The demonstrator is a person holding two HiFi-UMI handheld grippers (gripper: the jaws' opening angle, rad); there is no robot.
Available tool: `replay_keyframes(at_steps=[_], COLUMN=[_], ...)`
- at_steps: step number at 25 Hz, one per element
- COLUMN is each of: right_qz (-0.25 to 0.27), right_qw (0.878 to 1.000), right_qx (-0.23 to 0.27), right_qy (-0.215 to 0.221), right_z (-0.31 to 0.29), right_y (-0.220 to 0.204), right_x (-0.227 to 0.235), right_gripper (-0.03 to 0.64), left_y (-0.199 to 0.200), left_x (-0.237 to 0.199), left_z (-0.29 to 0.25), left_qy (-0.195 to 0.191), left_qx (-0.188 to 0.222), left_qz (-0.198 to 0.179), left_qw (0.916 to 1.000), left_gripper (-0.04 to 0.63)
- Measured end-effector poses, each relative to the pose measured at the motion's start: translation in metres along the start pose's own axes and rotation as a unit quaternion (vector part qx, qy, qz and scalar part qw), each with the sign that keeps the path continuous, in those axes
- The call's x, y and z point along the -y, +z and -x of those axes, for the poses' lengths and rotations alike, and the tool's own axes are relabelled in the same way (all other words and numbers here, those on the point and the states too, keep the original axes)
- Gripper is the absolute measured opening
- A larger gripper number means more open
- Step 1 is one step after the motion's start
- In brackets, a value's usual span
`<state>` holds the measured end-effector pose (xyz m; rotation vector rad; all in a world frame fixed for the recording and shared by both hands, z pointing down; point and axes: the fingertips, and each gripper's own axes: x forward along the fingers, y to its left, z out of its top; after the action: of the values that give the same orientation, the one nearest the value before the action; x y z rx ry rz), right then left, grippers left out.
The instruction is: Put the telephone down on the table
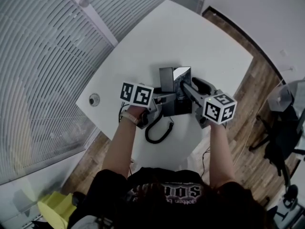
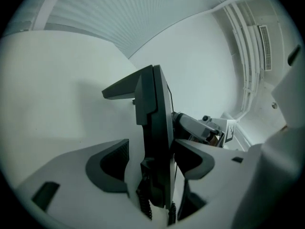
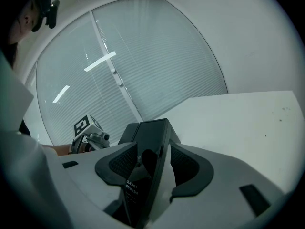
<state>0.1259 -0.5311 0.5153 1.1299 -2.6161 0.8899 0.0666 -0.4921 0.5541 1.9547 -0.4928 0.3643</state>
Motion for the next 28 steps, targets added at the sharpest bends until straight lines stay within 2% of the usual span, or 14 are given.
replay_keyframes(at_steps=[4, 8, 10, 13, 15, 17, 19, 24, 28], right_qz=[0.015, 0.039, 0.04, 0.031, 0.038, 0.047, 0.054, 0.075, 0.086], right_qw=[1.0, 0.999, 0.998, 0.998, 0.998, 0.997, 0.996, 0.992, 0.988], right_qx=[0.0, 0.002, 0.009, 0.028, 0.037, 0.045, 0.055, 0.079, 0.099], right_qy=[-0.009, -0.026, -0.039, -0.043, -0.045, -0.048, -0.05, -0.066, -0.082], right_z=[0.004, 0.012, 0.017, 0.027, 0.033, 0.04, 0.045, 0.059, 0.072], right_y=[0.002, 0.01, 0.014, 0.023, 0.026, 0.029, 0.032, 0.037, 0.042], right_x=[-0.006, -0.014, -0.017, -0.026, -0.034, -0.044, -0.054, -0.073, -0.085], right_gripper=[0.224, 0.224, 0.224, 0.224, 0.222, 0.218, 0.201, 0.138, 0.093], left_y=[0.0, 0.005, 0.012, 0.021, 0.023, 0.025, 0.029, 0.037, 0.041], left_x=[-0.004, 0.004, 0.016, 0.042, 0.053, 0.062, 0.072, 0.086, 0.103], left_z=[0.021, 0.047, 0.06, 0.071, 0.077, 0.083, 0.089, 0.105, 0.118], left_qy=[0.04, 0.092, 0.106, 0.107, 0.135, 0.167, 0.186, 0.253, 0.278], left_qx=[0.015, 0.042, 0.074, 0.121, 0.14, 0.156, 0.176, 0.22, 0.249], left_qz=[-0.023, -0.073, -0.099, -0.136, -0.175, -0.214, -0.241, -0.285, -0.301], left_qw=[0.9988, 0.9922, 0.9867, 0.9774, 0.9653, 0.9498, 0.9361, 0.8981, 0.8774], left_gripper=[0.288, 0.279, 0.234, 0.177, 0.132, 0.082, 0.052, 0.005, 0.003])
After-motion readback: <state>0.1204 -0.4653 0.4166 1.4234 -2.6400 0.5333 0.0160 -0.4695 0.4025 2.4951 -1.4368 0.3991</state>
